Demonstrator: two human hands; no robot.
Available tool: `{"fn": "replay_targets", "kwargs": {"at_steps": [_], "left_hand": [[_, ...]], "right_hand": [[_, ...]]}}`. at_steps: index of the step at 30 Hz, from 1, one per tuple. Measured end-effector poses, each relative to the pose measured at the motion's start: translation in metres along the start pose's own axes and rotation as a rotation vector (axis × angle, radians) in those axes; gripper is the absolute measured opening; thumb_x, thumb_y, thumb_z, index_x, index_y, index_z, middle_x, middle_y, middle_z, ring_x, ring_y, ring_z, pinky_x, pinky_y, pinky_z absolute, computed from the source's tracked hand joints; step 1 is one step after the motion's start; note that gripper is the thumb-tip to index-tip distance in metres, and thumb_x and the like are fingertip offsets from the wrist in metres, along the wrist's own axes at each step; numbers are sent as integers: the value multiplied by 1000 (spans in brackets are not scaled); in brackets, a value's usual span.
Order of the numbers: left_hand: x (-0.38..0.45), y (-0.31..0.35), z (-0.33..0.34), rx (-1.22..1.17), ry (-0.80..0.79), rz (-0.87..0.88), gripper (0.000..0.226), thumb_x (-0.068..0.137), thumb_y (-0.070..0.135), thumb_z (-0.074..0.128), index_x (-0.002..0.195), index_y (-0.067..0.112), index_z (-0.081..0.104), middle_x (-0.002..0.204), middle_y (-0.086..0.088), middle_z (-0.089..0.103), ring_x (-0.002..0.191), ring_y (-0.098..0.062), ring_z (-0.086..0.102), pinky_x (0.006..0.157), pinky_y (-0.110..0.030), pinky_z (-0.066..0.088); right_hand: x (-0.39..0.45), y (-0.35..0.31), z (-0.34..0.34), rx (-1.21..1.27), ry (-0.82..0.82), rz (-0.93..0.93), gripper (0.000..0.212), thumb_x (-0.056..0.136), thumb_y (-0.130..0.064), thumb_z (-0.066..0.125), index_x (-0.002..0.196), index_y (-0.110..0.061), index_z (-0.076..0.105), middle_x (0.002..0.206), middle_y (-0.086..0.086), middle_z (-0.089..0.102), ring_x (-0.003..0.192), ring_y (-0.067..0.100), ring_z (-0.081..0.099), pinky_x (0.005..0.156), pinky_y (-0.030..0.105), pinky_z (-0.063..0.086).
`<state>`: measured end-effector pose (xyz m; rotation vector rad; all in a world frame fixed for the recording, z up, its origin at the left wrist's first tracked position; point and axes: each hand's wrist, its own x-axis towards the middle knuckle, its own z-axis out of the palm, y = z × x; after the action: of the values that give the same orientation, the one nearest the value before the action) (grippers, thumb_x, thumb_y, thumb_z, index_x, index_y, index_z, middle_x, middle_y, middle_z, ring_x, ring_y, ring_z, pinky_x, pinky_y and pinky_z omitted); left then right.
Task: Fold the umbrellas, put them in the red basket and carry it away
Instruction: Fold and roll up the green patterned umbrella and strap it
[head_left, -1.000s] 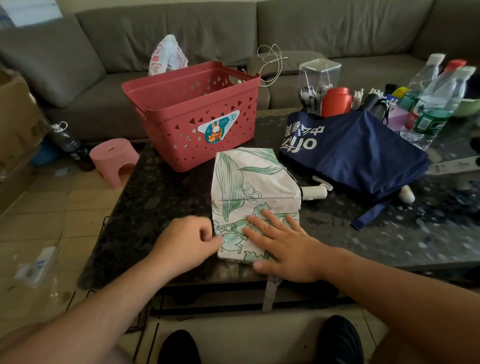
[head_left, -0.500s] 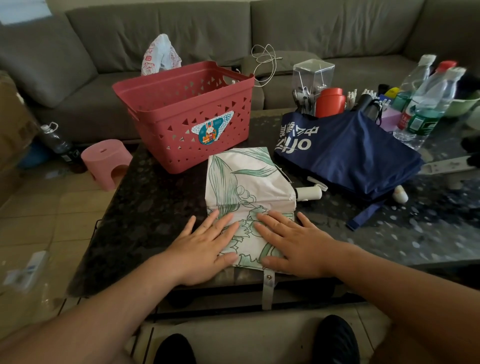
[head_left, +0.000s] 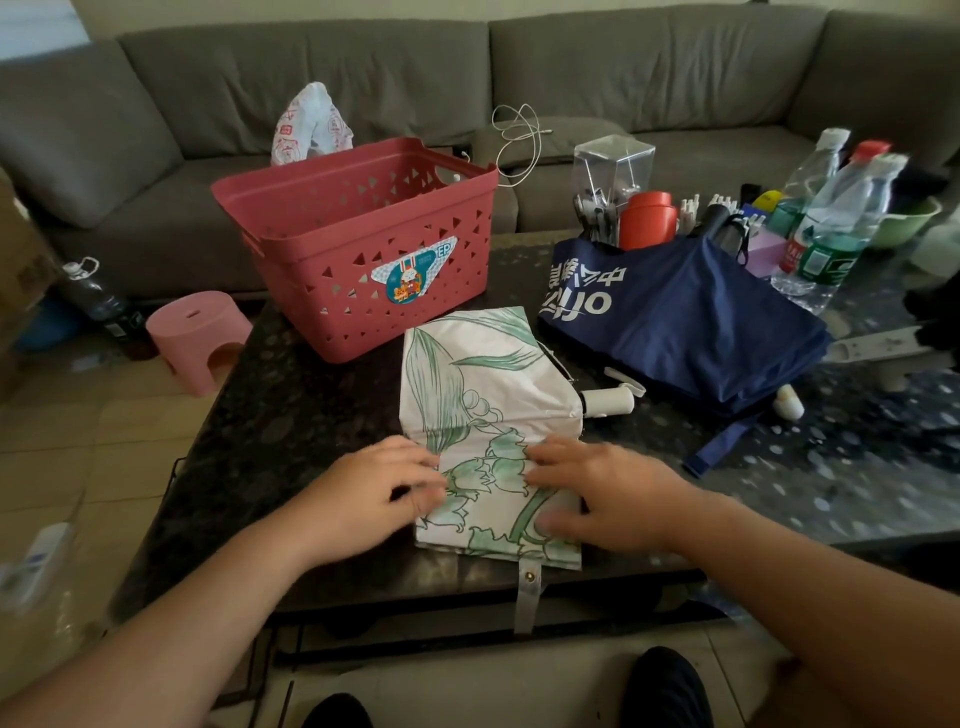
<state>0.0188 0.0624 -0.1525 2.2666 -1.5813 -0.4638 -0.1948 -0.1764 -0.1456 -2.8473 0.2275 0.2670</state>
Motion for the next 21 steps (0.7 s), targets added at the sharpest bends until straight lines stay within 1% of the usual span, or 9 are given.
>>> {"fn": "replay_targets", "kwargs": {"at_steps": [1, 2, 3, 5, 9, 11, 13, 17, 21], "left_hand": [[5, -2, -2, -122, 115, -44, 51, 94, 77, 47, 112, 42, 79, 122, 28, 70, 119, 12, 57, 105, -32, 48], [11, -5, -4, -202, 225, -114, 31, 96, 63, 61, 98, 39, 81, 105, 24, 74, 104, 11, 63, 94, -28, 51], [18, -6, -5, -234, 333, -180, 19, 97, 49, 67, 90, 37, 80, 97, 18, 74, 94, 7, 65, 85, -27, 50], [32, -5, -7, -258, 495, -292, 6, 96, 40, 72, 94, 34, 72, 98, 10, 63, 87, -4, 61, 77, -28, 45], [59, -3, -6, -581, 548, -517, 30, 95, 46, 72, 116, 27, 62, 111, 6, 63, 101, -13, 64, 86, -34, 53], [70, -2, -6, -733, 527, -527, 24, 97, 44, 71, 110, 24, 68, 107, 3, 74, 101, -17, 71, 91, -39, 58], [79, 1, -7, -856, 543, -542, 20, 97, 37, 73, 109, 21, 70, 106, -1, 77, 98, -19, 74, 84, -37, 60], [87, 4, -12, -983, 615, -566, 14, 95, 21, 76, 107, 16, 69, 101, -5, 74, 87, -17, 71, 69, -27, 53], [87, 7, -17, -1040, 589, -536, 12, 94, 20, 78, 104, 15, 73, 97, -5, 75, 83, -16, 69, 71, -27, 54]], "right_hand": [[4, 0, -8, 53, 93, 31, 65, 87, -79, 36, 133, -43, 64, 143, -20, 59, 131, 7, 56, 112, 41, 48], [7, -1, -17, 88, 186, 70, 53, 91, -72, 42, 117, -38, 73, 120, -18, 72, 107, 6, 67, 95, 38, 57], [11, -1, -26, 115, 283, 108, 41, 94, -63, 48, 107, -36, 76, 102, -16, 75, 90, 5, 68, 84, 37, 59], [18, 3, -40, 150, 500, 162, 23, 96, -45, 59, 98, -31, 78, 89, -12, 75, 79, 9, 67, 78, 37, 59], [37, 17, -53, 275, 620, 316, 19, 94, -34, 63, 107, -31, 76, 101, -7, 68, 95, 18, 63, 90, 38, 54], [47, 22, -55, 294, 539, 400, 28, 92, -46, 61, 116, -35, 71, 112, -4, 60, 110, 25, 57, 97, 42, 49], [53, 20, -55, 253, 399, 500, 35, 90, -58, 56, 119, -40, 66, 119, -5, 52, 119, 27, 46, 98, 48, 42], [60, 13, -51, 270, 301, 584, 36, 85, -68, 54, 108, -42, 64, 118, -8, 52, 120, 28, 41, 89, 48, 35], [63, 17, -53, 462, 339, 684, 49, 79, -81, 50, 96, -37, 62, 109, -8, 61, 119, 28, 44, 99, 52, 43]]}}
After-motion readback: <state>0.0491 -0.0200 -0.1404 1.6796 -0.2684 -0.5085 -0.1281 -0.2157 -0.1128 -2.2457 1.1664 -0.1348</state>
